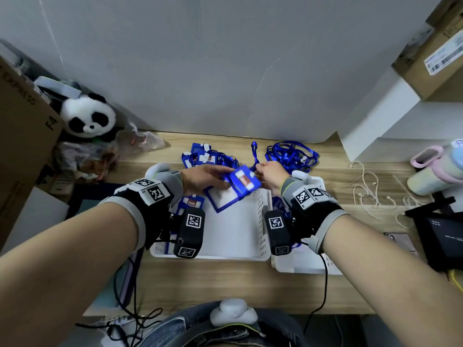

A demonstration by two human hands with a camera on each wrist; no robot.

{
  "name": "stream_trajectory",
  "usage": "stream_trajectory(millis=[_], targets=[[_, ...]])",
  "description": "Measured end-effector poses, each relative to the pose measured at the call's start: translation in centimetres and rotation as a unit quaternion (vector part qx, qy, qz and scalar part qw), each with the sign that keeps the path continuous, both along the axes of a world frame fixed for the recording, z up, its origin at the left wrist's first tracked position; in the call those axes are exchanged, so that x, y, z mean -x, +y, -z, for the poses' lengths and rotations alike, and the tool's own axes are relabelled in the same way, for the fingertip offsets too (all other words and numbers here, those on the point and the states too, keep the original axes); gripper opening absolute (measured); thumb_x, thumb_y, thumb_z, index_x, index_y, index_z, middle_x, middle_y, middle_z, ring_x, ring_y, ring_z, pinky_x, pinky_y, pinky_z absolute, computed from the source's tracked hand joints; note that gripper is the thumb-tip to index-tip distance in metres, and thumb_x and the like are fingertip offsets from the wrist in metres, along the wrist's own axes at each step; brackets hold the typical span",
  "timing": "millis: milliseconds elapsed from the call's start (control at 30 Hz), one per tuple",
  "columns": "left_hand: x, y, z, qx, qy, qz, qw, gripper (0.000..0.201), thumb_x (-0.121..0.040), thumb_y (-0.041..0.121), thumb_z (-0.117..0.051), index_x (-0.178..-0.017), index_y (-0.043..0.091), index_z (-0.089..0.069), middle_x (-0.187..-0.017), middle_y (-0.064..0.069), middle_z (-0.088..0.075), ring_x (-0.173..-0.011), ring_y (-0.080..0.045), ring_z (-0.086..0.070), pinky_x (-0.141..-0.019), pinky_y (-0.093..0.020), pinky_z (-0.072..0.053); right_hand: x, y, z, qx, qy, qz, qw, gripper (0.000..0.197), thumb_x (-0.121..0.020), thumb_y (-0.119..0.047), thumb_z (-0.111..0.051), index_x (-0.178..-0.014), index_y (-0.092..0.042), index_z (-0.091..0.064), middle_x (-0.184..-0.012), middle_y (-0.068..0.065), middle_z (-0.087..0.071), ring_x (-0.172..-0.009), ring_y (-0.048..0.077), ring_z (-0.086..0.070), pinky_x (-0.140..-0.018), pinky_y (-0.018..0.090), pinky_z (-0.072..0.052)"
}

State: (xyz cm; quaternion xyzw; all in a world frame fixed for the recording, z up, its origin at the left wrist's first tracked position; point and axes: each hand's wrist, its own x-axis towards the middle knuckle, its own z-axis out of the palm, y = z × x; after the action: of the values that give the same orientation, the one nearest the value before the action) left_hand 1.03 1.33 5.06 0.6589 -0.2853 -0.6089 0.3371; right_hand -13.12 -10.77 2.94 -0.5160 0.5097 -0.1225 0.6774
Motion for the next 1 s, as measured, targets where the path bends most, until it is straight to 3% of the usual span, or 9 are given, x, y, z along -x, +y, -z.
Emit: stream_trajectory(millis=[100,167,233,300,433,600,767,867,1000], targets=[[-0.6,0.5,0.4,-0.027,-0.150,0.086,0.985,0.054,-0.086,0.010,-0.066,-0.134,0.028,-0.048,-0.117,-0.007,-0.057,-0.100,-0.019,-0.058,-0.087,-0.033,-0.053,0.9,-1.0,-0.7,-0.053,-0.108,0.094,0.988,0.018,-0.100,-0.004,-0.033,-0.086,-0.007,-0.044,-0.074,0.010,-0.058,-0.047,0.012,-0.063,-0.051,0.024,-0.054],[-1.1,0.7,0.8,-0.041,-0.197,0.023,0.979,0.054,-0.084,0.011,-0.067,-0.134,0.021,-0.048,-0.119,-0.009,-0.058,-0.090,-0.018,-0.060,-0.067,-0.021,-0.056,1.5,-2.1,-0.9,-0.051,-0.124,0.116,0.984,0.022,-0.101,-0.008,-0.035,-0.081,-0.011,-0.044,-0.067,0.004,-0.055,-0.044,0.010,-0.060,-0.044,0.021,-0.052],[-1.7,0.8,1.2,-0.044,-0.202,-0.072,0.976,0.047,-0.086,0.010,-0.065,-0.130,0.013,-0.051,-0.115,-0.011,-0.061,-0.077,-0.017,-0.061,-0.052,-0.016,-0.053,2.0,-2.7,-0.9,-0.043,-0.094,0.076,0.992,0.025,-0.100,-0.012,-0.038,-0.077,-0.016,-0.045,-0.048,-0.004,-0.047,-0.047,0.010,-0.049,-0.039,0.015,-0.044],[-2.2,0.9,1.5,-0.051,-0.159,-0.146,0.975,0.043,-0.087,0.011,-0.063,-0.129,0.009,-0.051,-0.108,-0.011,-0.062,-0.081,-0.021,-0.063,-0.065,-0.025,-0.056,2.6,-2.4,-1.0,-0.020,0.001,-0.054,0.998,0.025,-0.098,-0.015,-0.044,-0.074,-0.016,-0.049,-0.044,-0.007,-0.046,-0.048,0.008,-0.045,-0.043,0.014,-0.043],[-2.3,0.9,1.0,-0.039,-0.038,-0.164,0.985,0.037,-0.087,0.017,-0.064,-0.123,0.017,-0.056,-0.100,-0.006,-0.066,-0.079,-0.015,-0.065,-0.065,-0.028,-0.056,2.5,-0.8,-0.6,-0.003,0.146,-0.224,0.964,0.017,-0.097,-0.017,-0.047,-0.098,-0.008,-0.062,-0.079,-0.001,-0.060,-0.070,0.009,-0.057,-0.063,0.021,-0.051],[-1.0,0.7,0.0,-0.009,0.046,-0.069,0.997,0.020,-0.088,0.011,-0.060,-0.103,0.024,-0.066,-0.091,0.000,-0.071,-0.077,-0.012,-0.065,-0.069,-0.027,-0.056,0.3,0.5,0.2,-0.009,-0.010,-0.139,0.990,0.040,-0.101,-0.037,-0.033,-0.125,-0.016,-0.057,-0.109,0.002,-0.065,-0.090,0.011,-0.060,-0.077,0.024,-0.046],[-0.8,0.6,-0.8,0.007,0.081,-0.041,0.996,0.023,-0.089,0.008,-0.058,-0.096,0.027,-0.069,-0.084,0.000,-0.074,-0.069,-0.010,-0.068,-0.061,-0.024,-0.058,-0.6,0.6,0.4,-0.194,-0.108,-0.220,0.950,0.073,-0.090,-0.065,-0.026,-0.135,-0.013,-0.049,-0.131,0.011,-0.057,-0.117,0.023,-0.056,-0.092,0.029,-0.045],[-1.5,0.9,-1.1,0.005,0.085,-0.014,0.996,0.028,-0.087,0.007,-0.058,-0.106,0.026,-0.067,-0.089,-0.004,-0.072,-0.069,-0.011,-0.068,-0.059,-0.023,-0.057,-0.6,0.7,0.2,-0.147,-0.076,-0.219,0.962,0.062,-0.090,-0.060,-0.038,-0.128,-0.015,-0.055,-0.122,0.012,-0.062,-0.104,0.023,-0.061,-0.083,0.030,-0.048],[-2.5,1.5,-0.4,-0.035,-0.013,-0.028,0.999,0.030,-0.086,0.012,-0.064,-0.114,0.022,-0.063,-0.097,-0.006,-0.068,-0.071,-0.012,-0.064,-0.058,-0.021,-0.056,0.5,-0.6,-0.5,-0.076,-0.091,-0.015,0.993,0.032,-0.092,-0.020,-0.055,-0.061,-0.012,-0.052,-0.049,0.002,-0.051,-0.034,0.006,-0.040,-0.043,0.016,-0.037]])
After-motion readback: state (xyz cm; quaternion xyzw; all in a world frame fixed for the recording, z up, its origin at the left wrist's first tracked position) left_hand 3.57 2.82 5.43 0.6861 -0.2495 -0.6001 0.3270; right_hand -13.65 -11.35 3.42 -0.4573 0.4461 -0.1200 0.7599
